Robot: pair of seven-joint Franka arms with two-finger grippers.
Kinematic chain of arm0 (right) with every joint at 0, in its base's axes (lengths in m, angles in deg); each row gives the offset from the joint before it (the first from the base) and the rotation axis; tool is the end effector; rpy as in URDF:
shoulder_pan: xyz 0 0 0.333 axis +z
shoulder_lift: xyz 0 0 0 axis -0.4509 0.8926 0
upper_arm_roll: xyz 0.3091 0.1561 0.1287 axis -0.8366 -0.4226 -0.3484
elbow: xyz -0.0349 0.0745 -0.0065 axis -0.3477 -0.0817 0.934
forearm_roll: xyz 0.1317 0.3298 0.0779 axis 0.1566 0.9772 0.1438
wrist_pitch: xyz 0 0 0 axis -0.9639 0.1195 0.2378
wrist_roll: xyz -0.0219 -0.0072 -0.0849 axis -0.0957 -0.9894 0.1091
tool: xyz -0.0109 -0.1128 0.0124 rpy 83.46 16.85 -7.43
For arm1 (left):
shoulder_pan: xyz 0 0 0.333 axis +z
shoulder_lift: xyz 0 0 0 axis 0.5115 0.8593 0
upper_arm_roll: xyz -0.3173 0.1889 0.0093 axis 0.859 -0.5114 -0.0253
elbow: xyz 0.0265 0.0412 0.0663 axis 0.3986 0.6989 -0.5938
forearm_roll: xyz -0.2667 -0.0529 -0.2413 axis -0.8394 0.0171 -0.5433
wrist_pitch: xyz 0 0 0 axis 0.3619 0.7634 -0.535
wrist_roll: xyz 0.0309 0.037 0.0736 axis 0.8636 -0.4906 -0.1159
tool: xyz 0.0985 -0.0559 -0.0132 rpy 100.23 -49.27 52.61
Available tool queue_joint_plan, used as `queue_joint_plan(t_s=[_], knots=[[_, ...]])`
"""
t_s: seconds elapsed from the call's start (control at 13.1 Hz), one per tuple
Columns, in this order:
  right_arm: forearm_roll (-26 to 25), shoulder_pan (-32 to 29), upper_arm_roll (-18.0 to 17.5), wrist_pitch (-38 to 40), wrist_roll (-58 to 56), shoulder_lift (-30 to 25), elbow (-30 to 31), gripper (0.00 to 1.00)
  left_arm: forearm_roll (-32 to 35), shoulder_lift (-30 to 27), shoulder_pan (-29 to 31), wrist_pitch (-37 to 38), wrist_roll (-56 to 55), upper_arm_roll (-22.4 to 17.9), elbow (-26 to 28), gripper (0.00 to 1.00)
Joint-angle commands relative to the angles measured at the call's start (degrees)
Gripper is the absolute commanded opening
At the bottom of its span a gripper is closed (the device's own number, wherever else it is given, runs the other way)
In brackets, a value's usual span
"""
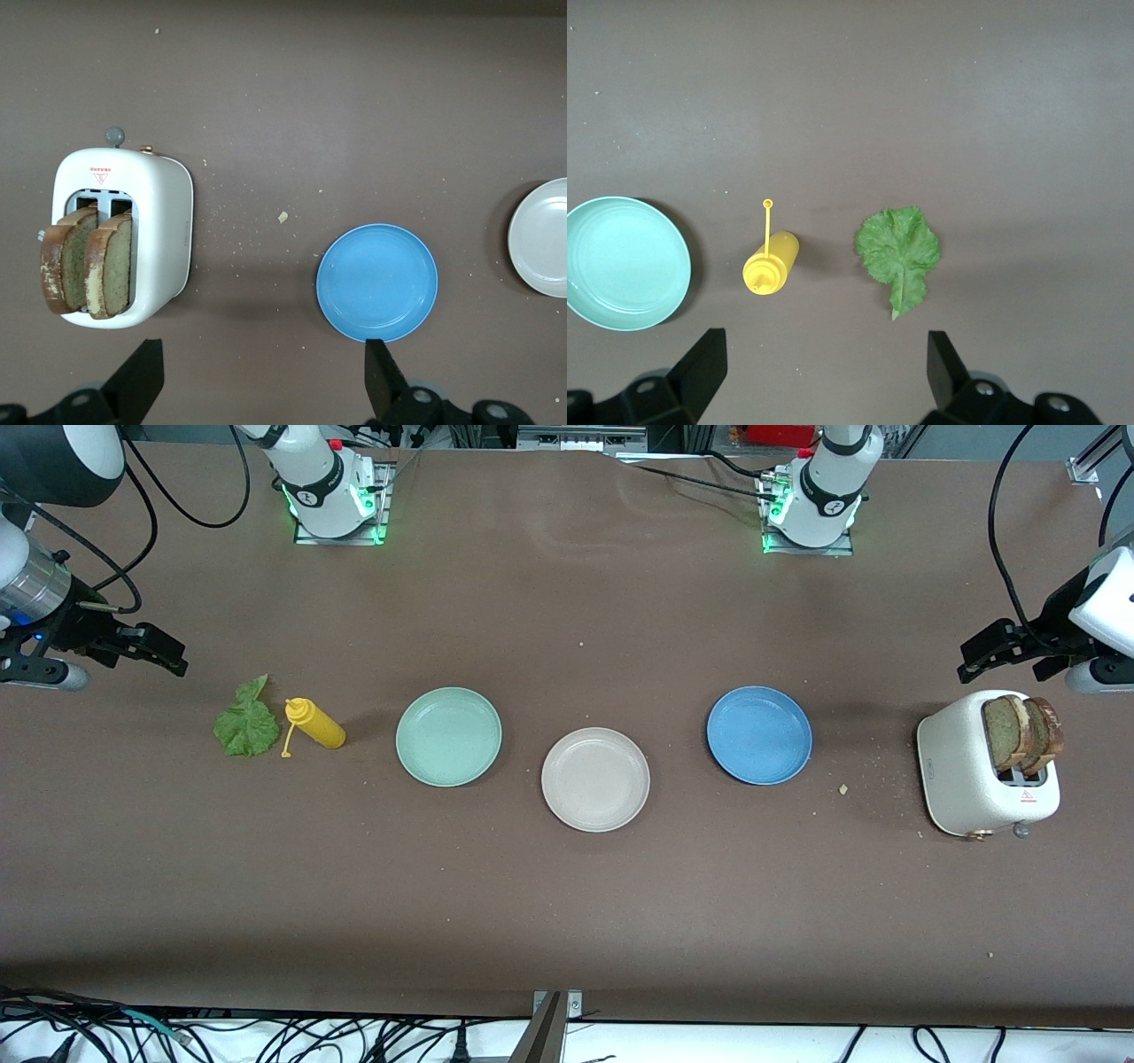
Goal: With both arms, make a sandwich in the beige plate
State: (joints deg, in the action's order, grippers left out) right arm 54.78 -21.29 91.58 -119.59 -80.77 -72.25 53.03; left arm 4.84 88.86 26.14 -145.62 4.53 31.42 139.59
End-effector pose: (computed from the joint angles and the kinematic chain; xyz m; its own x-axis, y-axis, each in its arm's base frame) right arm 0.5183 -0.0123 0.5876 0.9935 -0.1129 0.0146 -0.1132 -0.9932 0.0277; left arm 0.5369 0.0027 0.6386 0.9973 0.0634 0.0358 0.0630 -0.9979 0.0118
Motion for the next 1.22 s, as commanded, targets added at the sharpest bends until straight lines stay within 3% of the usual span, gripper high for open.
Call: queue_joint_plan(t_s=[0.0,1.14], knots=[[0.6,-0.2,0.0,0.3,0.1,-0.8,0.6,1.00,-0.8,0.7,0.4,0.1,0.8,0.3,-1.4,1.00],[0.8,-0.2,0.9,0.9,-0.3,-0.6,0.5,1.00,-0.8,1.2,0.5,0.0,0.8,0.3,-1.5,1.00]])
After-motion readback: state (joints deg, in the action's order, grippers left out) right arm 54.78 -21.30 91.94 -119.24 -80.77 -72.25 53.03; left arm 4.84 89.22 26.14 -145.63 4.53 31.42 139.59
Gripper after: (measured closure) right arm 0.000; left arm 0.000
